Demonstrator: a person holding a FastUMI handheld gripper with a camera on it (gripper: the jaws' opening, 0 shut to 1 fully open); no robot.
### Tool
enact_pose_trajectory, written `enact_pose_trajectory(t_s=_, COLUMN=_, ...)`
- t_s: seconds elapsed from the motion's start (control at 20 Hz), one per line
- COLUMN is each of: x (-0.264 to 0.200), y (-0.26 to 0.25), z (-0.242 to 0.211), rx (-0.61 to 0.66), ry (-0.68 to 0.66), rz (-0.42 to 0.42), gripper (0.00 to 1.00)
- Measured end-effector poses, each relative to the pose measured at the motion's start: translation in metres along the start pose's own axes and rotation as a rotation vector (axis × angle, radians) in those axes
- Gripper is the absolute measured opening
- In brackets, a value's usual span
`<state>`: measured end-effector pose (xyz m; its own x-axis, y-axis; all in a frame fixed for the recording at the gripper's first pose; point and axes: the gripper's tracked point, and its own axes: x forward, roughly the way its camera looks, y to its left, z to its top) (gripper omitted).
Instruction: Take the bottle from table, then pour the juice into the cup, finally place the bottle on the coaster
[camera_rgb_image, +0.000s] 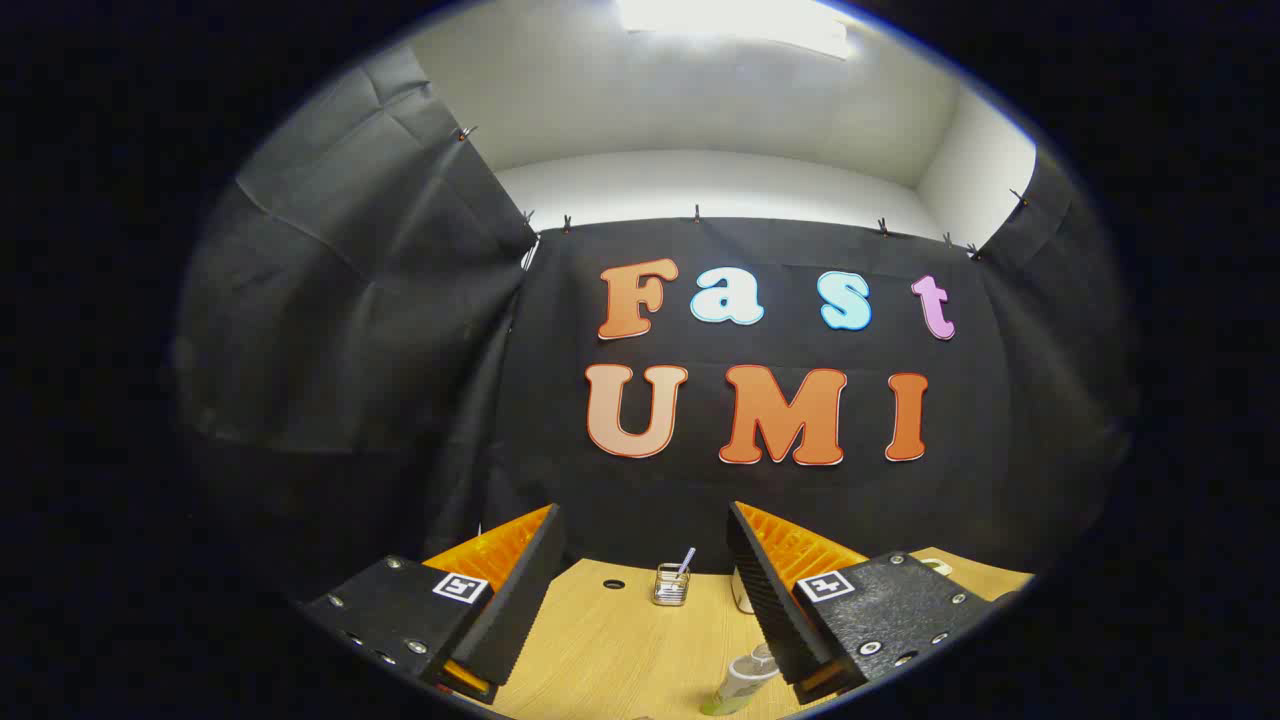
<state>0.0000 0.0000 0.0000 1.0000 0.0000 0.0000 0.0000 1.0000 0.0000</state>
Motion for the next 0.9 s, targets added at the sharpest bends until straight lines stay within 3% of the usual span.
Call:
enact_pose_trajectory(t_s=0.35, x=0.001, y=-0.011, z=-0.009, rx=-0.078, ry=0.052, rz=-0.096, gripper=0.96)
enact_pose_trajectory(t_s=0.9, x=0.008, y=-0.062, z=-0.002, rx=-0.083, ry=0.011, rz=-0.225, gripper=0.95)
